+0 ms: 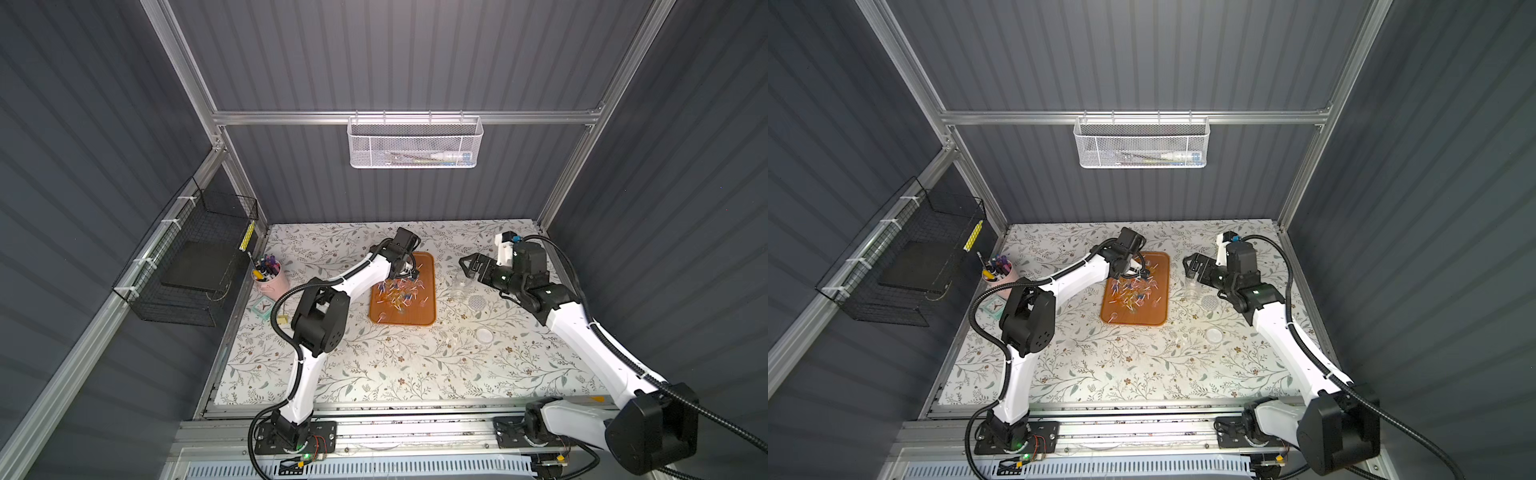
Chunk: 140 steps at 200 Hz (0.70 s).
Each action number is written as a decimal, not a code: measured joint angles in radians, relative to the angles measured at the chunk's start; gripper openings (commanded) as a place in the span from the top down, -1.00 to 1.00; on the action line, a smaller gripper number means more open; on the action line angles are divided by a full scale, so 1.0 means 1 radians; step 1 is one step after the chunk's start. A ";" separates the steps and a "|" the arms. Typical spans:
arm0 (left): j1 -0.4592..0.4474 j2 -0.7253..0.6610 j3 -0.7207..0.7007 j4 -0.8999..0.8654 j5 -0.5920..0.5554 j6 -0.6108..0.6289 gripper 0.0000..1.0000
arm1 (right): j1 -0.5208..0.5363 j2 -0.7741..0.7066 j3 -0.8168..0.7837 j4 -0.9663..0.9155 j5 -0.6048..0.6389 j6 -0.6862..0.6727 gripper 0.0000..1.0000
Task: Pour the candies out of the jar
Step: 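Pour the candies out of the jar onto the tray.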
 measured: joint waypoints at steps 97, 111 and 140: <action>0.118 -0.183 0.046 -0.089 0.431 -0.366 1.00 | 0.000 -0.025 0.000 -0.003 -0.001 0.000 -0.98; 0.149 -0.222 0.046 -0.088 0.524 -0.428 1.00 | 0.000 -0.026 0.000 -0.003 -0.003 -0.001 -0.98; 0.212 -0.265 0.044 -0.080 0.729 -0.596 1.00 | 0.000 -0.026 0.000 0.001 -0.038 -0.004 -0.98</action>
